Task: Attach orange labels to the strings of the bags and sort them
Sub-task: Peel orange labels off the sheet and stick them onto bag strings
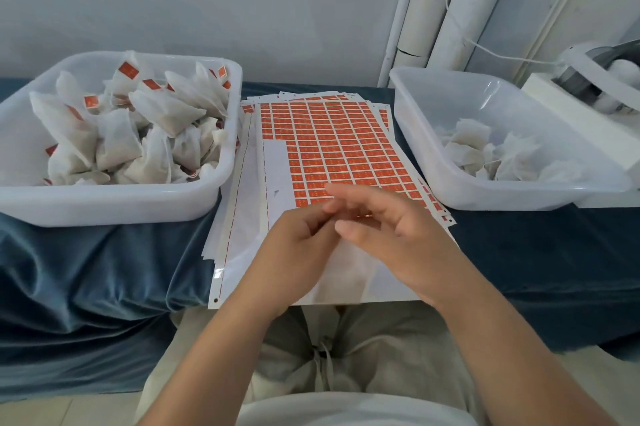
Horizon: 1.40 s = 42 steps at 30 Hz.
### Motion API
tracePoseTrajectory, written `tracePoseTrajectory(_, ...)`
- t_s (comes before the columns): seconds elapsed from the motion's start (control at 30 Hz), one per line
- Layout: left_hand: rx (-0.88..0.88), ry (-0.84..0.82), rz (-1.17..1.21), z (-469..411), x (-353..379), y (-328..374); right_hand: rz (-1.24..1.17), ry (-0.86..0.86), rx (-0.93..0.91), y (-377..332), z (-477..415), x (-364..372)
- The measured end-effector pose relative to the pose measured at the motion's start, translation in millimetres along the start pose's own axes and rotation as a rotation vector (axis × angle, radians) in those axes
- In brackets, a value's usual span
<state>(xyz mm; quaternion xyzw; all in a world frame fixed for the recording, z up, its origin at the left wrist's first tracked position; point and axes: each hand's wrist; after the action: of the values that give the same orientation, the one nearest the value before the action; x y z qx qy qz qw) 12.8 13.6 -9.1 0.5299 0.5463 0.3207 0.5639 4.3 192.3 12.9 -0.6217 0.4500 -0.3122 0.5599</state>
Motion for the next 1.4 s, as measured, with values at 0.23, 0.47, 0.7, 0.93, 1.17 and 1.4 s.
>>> tracePoseTrajectory(0.23,0.019,0.324,-0.021,-6,12,-18,0.117,0.130,0.253,26,-7,3)
tracePoseTrajectory(0.47,0.063,0.395,0.038,-7,5,-13,0.147,0.115,0.093,21,-7,-5)
tracePoseTrajectory(0.7,-0.116,0.048,0.084,0,3,-6,0.221,0.184,-0.015,10,-5,-2)
tracePoseTrajectory(0.93,-0.133,0.146,-0.008,-2,3,-5,0.542,0.157,0.025,-8,1,-16)
tracePoseTrajectory(1.17,-0.044,0.080,-0.003,-1,5,-3,0.006,0.144,0.212,-1,-3,-14)
tracePoseTrajectory(1.4,-0.053,0.151,0.002,-1,3,-2,-0.612,0.214,0.149,8,-8,-15)
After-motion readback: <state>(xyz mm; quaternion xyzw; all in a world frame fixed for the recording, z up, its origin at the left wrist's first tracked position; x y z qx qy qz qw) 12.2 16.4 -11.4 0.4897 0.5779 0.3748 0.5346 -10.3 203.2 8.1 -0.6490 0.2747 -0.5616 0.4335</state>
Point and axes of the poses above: each hand's wrist, its own z-axis away from the middle knuckle, its own x-axis out of the palm, y = z × x, and after that the axes turned 8 degrees about -z, right-handed
